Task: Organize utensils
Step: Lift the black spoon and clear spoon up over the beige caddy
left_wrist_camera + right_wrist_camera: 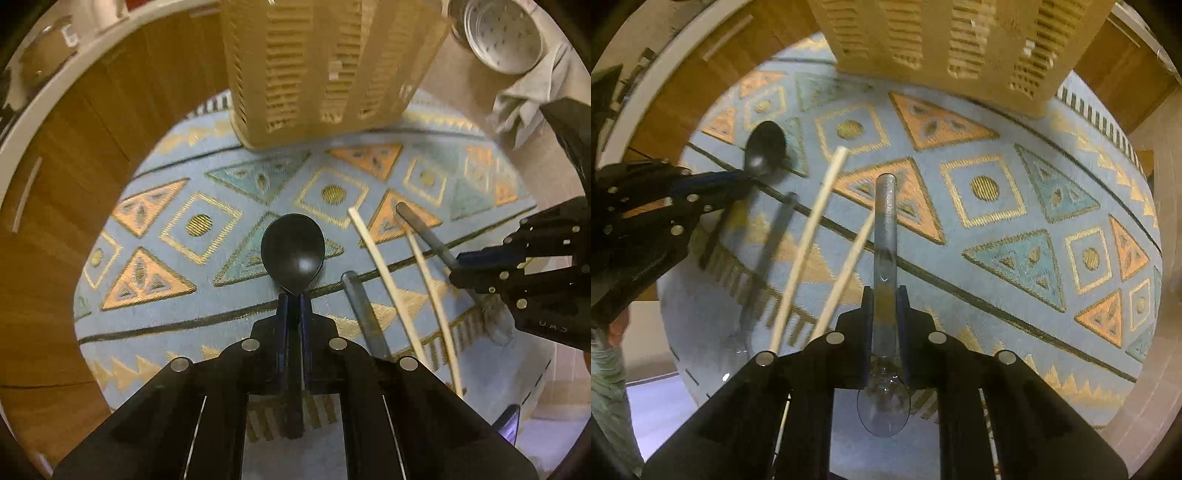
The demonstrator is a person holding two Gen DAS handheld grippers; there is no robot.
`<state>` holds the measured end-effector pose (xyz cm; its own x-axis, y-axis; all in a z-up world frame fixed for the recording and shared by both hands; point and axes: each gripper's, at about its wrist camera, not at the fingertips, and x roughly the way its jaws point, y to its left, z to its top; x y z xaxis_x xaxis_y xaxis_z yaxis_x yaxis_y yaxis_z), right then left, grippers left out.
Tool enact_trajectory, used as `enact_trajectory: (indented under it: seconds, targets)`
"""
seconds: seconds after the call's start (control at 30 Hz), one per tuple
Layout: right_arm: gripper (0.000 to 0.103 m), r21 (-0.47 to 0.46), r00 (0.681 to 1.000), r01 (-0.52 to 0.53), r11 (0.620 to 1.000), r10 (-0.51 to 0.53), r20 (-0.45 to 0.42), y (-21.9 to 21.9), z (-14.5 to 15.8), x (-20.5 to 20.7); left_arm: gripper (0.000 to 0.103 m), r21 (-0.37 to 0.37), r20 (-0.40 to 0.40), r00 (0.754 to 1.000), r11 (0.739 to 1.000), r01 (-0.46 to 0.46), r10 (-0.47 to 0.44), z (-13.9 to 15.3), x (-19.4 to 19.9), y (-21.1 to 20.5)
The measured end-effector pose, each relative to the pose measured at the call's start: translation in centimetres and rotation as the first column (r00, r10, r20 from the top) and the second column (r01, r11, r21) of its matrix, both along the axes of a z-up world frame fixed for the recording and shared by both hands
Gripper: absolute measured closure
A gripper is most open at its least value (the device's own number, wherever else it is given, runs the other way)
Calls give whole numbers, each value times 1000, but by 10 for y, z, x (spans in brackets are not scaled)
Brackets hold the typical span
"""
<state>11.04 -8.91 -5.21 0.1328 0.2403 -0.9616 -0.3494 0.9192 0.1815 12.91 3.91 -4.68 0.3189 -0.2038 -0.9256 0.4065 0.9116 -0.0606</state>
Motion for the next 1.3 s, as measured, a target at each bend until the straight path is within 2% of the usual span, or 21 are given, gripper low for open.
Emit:
enact_trajectory:
  seconds: [0.07, 0.13, 0.3, 0.37, 0.47, 0.53, 0.63, 0.73, 0.83, 0.9, 0.97, 1.0, 1.03, 1.07, 1.1, 1.23, 1.3]
  targets:
    - [93, 46, 999, -7, 999, 5, 43, -6, 15, -6, 99, -65, 52, 999, 998, 0, 3, 12, -7, 3]
    - [93, 86, 994, -25, 996, 16, 108, -6, 34, -16, 99, -93, 101, 995, 996, -14, 23, 25, -12, 6]
    - [93, 190, 962, -49, 981, -4, 273, -12, 83, -31, 99, -197, 222, 974, 980, -1, 46, 67, -24, 7]
    - [93, 222, 943, -57, 973, -21, 332, -19, 103, -34, 99, -246, 289, 956, 969, 19, 55, 86, -30, 7]
    - [93, 239, 901, -58, 969, -52, 431, -25, 136, -31, 99, -297, 396, 916, 953, 56, 69, 115, -31, 5]
    - [93, 259, 871, -37, 965, -96, 482, -33, 157, -28, 99, -357, 420, 903, 931, 70, 93, 133, -23, 5]
    - [93, 294, 841, -21, 956, -142, 522, -41, 180, -19, 99, -389, 463, 879, 917, 88, 112, 156, -20, -1]
    - [93, 302, 803, 7, 953, -185, 566, -43, 201, -4, 99, -394, 529, 839, 912, 110, 128, 174, -14, -11]
    - [93, 324, 755, 31, 946, -235, 612, -43, 219, 7, 99, -388, 635, 757, 911, 138, 155, 193, -10, -16]
    - [93, 311, 687, 63, 948, -267, 676, -42, 228, 13, 99, -392, 690, 699, 909, 144, 187, 204, -5, -21]
    - [93, 269, 627, 124, 955, -285, 725, -38, 229, 21, 99, -398, 718, 661, 907, 136, 216, 209, 1, -26]
    - [93, 246, 600, 175, 953, -301, 741, -35, 228, 29, 99, -407, 721, 654, 904, 129, 231, 211, 6, -28]
    - [93, 254, 602, 184, 950, -313, 735, -36, 228, 35, 99, -413, 721, 651, 902, 126, 239, 212, 10, -28]
    - [93, 265, 606, 194, 944, -328, 724, -38, 225, 45, 99, -417, 724, 642, 901, 118, 251, 211, 15, -30]
    - [93, 275, 598, 211, 938, -346, 723, -39, 224, 52, 99, -415, 734, 627, 903, 110, 261, 209, 21, -34]
    - [93, 329, 521, 243, 912, -409, 749, -46, 216, 72, 99, -448, 729, 607, 891, 74, 316, 198, 35, -30]
    - [93, 376, 513, 227, 898, -439, 738, -47, 206, 82, 99, -460, 720, 606, 886, 53, 337, 188, 47, -31]
